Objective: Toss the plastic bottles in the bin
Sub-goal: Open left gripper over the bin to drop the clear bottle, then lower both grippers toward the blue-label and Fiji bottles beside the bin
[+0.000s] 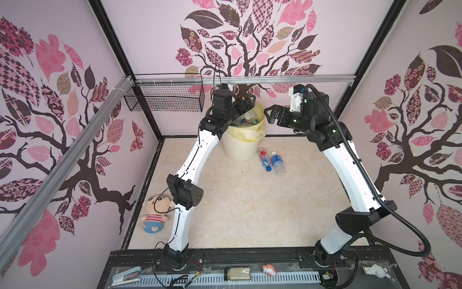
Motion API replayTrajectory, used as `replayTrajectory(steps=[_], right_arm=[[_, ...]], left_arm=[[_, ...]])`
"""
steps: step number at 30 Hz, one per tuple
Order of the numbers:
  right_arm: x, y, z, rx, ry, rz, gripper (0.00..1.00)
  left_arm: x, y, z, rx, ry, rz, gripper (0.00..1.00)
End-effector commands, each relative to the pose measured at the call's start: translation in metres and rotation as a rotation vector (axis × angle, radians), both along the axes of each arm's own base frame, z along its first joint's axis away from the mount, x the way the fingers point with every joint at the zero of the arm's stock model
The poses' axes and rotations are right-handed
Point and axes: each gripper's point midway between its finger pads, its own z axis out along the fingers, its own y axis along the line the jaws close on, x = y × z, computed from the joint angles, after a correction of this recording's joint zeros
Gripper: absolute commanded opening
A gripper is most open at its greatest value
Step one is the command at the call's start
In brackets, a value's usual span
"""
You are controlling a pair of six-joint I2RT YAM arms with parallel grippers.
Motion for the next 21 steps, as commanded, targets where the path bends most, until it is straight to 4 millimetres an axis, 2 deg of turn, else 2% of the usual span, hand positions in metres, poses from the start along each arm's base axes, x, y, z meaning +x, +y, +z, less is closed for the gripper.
replayTrajectory(steps=[1, 10, 21], right_arm=[[0.01, 0.0, -0.016, -0.015, 0.04, -0.023, 1.0], [0.015, -0.01, -0.036, -0.056, 0.085, -0.081, 1.0], [0.022, -0.029, -0.08, -0.131, 0.169, -0.167, 1.0]], left_arm=[[-0.017, 0.001, 0.018, -0.003, -0.029, -0.02, 0.97], [-0.047, -0.001, 0.015, 0.041, 0.002, -0.058, 0.97], [-0.09, -0.002, -0.013, 0.107, 0.069, -0.14, 0.97]])
